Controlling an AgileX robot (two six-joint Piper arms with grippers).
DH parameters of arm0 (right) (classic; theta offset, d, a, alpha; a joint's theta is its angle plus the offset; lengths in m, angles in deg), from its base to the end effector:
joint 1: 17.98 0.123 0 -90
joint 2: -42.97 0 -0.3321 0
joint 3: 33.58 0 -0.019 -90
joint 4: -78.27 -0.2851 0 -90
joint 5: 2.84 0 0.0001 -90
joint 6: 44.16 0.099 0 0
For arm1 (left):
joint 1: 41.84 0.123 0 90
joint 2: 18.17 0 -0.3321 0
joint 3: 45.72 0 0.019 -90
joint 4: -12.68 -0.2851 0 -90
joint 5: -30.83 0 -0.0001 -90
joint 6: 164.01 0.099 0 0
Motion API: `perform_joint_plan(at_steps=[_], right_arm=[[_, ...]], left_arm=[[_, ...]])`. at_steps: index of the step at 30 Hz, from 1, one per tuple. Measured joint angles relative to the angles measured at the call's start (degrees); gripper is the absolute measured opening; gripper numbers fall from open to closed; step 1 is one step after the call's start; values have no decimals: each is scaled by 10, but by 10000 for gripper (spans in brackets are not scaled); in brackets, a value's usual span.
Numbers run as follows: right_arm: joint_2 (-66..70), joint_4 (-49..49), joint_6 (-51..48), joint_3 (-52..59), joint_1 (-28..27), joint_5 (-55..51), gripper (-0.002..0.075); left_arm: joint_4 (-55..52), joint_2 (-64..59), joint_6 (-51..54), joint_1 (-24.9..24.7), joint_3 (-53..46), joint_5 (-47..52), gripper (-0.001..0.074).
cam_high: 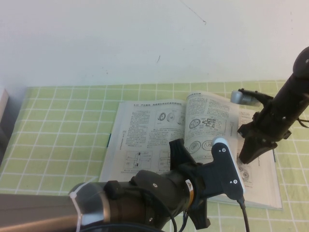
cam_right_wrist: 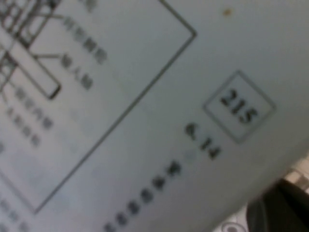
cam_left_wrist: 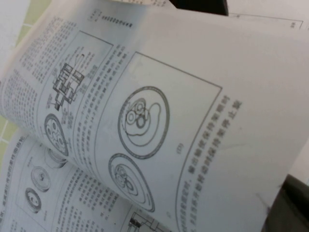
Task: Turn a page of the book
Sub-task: Open the closed book
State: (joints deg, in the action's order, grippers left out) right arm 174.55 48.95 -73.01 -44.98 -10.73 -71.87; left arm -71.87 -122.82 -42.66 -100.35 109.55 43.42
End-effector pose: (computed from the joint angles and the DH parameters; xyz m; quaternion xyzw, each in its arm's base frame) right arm 0.4570 0.1038 0.1571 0.1949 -0.9507 -0.2388 0.0335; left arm 0.2220 -0.3211 0.2152 0.5721 0.7002 -0.0220 0.4265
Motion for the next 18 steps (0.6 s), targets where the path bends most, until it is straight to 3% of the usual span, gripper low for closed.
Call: perform_joint_plan(at_steps=[10,18], right_arm=[[17,19,-1,0,5,2,-2],[17,60,8,0,5,1,-2]], left_arm=[[-4,0,-17,-1,0,21,-4],[0,0,-96,-1,0,159,-4]])
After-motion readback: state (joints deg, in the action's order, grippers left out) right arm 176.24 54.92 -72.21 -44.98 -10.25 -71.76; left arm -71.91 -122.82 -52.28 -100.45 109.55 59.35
